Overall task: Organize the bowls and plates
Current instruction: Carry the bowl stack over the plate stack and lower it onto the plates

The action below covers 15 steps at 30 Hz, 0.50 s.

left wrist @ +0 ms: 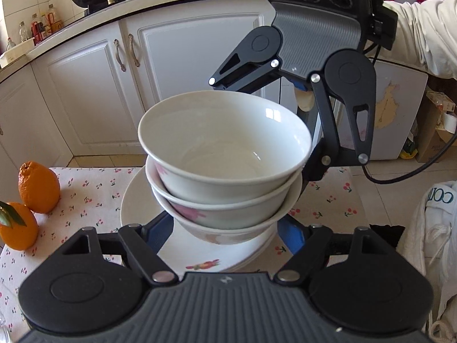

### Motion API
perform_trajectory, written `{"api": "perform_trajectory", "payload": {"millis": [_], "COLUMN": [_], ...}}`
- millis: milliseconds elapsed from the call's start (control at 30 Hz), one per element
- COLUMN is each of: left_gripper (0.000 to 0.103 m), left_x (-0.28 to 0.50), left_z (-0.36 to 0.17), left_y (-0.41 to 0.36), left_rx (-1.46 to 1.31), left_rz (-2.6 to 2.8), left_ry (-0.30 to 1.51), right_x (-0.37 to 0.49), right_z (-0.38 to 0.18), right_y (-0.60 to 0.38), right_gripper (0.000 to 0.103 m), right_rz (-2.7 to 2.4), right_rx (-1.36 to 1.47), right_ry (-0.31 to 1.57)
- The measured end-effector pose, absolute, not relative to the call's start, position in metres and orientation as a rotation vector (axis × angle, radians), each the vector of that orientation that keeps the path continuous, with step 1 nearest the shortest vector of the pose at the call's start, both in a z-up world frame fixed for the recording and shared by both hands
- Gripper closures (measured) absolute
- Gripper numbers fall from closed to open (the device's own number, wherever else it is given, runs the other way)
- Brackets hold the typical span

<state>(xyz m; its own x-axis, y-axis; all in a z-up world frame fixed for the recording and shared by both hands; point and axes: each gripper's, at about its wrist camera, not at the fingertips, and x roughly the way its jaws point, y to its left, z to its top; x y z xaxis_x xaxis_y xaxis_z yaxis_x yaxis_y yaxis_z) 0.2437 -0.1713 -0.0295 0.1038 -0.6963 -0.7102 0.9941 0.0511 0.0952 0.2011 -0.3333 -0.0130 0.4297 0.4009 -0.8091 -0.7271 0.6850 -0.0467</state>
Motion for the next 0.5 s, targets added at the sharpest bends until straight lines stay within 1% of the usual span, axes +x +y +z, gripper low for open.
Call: {"api": "perform_trajectory", "payload": {"millis": [500], "left_gripper": [0.024], "left_x": [0.270], "left_z": [-0.046], "left_y": [-0.192], "left_rx": [0.667], "left_rz": [-1.398], "left_ry": [0.589], "right_x": [0.230], "right_z": [-0.036], "right_y": [-0.355], "right_gripper": [0.015], "right_rz": [0.691], "right_rx": [-0.387], "right_ry": [0.902]}}
